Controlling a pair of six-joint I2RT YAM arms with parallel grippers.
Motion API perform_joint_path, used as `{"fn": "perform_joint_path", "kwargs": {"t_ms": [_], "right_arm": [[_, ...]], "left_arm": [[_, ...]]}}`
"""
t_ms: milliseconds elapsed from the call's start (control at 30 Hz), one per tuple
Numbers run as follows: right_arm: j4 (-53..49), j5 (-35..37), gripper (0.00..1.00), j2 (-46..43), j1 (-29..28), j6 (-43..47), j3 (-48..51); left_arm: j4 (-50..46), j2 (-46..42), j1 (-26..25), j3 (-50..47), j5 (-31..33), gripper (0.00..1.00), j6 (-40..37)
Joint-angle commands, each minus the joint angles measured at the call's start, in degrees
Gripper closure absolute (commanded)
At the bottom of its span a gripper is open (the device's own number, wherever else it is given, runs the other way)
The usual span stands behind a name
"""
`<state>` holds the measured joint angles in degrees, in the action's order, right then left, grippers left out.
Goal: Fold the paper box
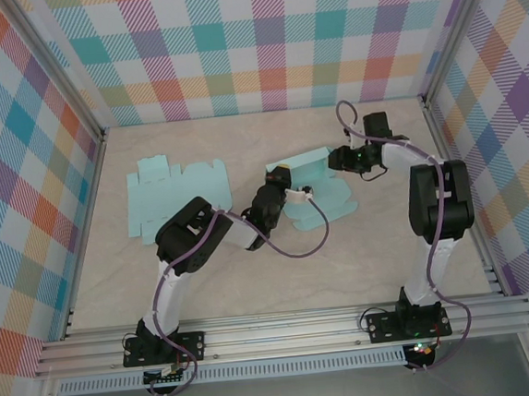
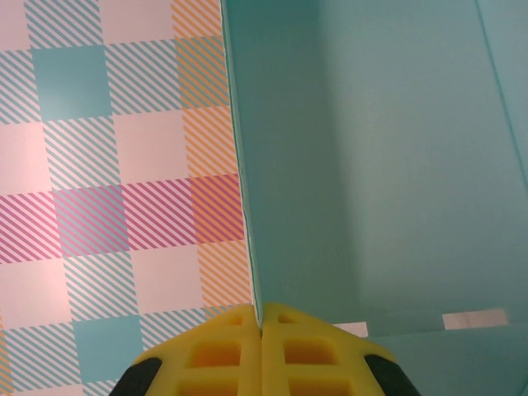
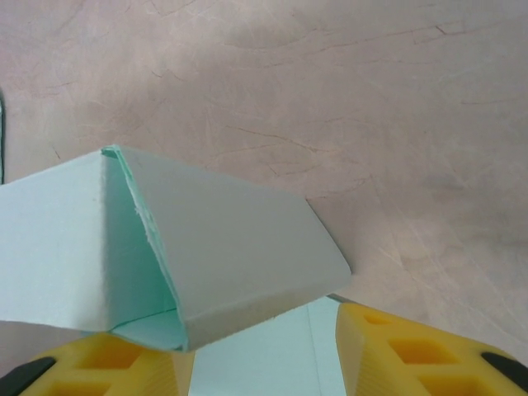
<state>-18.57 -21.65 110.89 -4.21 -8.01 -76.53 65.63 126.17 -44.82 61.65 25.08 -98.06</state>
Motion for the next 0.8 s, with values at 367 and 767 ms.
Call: {"fn": "perform_joint_path", "kwargs": {"t_ms": [367, 767], "right_arm": [[0.9, -0.3, 0.53, 4.1, -1.2, 5.7, -6.7], [-0.4, -3.0, 0.55, 6.9, -1.7, 7.0, -10.7]], "left_arm": [[-17.2, -1.9, 1.2, 1.4, -5.7, 1.0, 8.1], [-24.6, -2.1, 2.0, 5.7, -9.2, 1.0, 13.9]]}}
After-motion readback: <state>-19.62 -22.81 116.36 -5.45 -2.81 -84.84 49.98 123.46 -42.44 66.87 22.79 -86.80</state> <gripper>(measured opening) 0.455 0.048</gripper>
